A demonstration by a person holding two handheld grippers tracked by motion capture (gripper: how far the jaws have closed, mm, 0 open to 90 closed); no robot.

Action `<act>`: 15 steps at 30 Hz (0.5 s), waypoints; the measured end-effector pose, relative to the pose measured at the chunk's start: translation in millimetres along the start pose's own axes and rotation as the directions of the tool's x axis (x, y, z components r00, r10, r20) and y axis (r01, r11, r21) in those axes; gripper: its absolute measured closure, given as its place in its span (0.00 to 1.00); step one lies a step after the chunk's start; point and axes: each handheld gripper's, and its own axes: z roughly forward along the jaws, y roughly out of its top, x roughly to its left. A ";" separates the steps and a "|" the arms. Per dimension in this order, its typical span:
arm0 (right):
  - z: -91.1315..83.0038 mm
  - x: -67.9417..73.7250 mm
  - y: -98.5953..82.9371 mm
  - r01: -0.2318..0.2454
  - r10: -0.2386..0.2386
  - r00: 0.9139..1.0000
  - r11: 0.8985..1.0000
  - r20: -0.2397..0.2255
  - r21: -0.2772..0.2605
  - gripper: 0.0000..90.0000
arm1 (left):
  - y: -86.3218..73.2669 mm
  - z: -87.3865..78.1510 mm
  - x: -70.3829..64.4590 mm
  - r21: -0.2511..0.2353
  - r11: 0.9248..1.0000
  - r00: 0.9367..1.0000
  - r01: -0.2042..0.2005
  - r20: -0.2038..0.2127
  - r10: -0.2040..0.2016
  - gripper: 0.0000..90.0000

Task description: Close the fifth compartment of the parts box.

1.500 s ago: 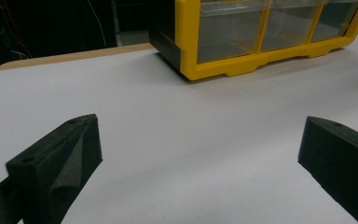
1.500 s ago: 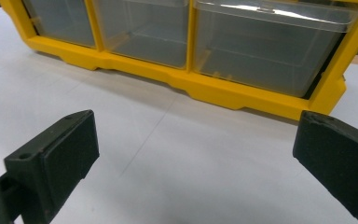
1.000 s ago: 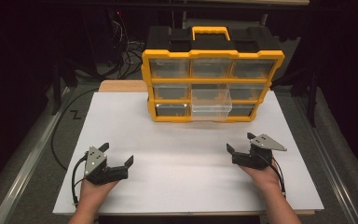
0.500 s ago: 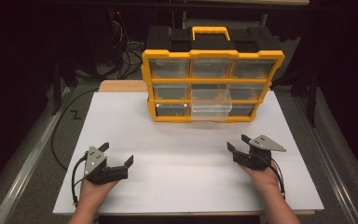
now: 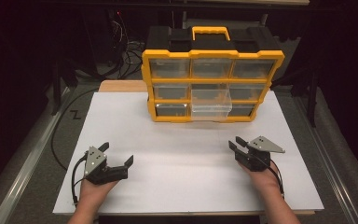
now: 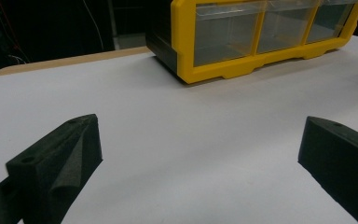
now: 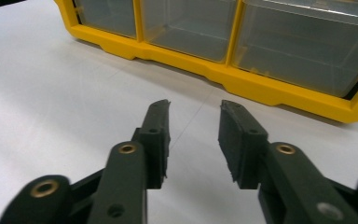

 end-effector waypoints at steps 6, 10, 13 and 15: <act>-1.1 0.9 1.1 0.003 -0.003 1.000 1.000 -0.004 -0.007 0.85 | 0.0 0.1 -0.1 0.000 1.000 1.000 -0.001 0.000 0.001 0.00; -1.3 2.4 1.9 0.012 -0.012 1.000 1.000 -0.006 -0.010 0.91 | -0.1 0.1 -0.2 0.001 1.000 1.000 -0.002 0.001 0.002 0.00; -1.5 2.9 2.2 0.015 -0.015 1.000 1.000 -0.009 -0.011 0.97 | -0.2 0.4 -0.3 0.003 1.000 1.000 -0.004 0.002 0.004 0.00; -1.5 3.2 2.5 0.021 -0.021 1.000 1.000 -0.013 -0.010 1.00 | -0.2 0.5 -0.4 0.003 1.000 1.000 -0.004 0.003 0.004 0.00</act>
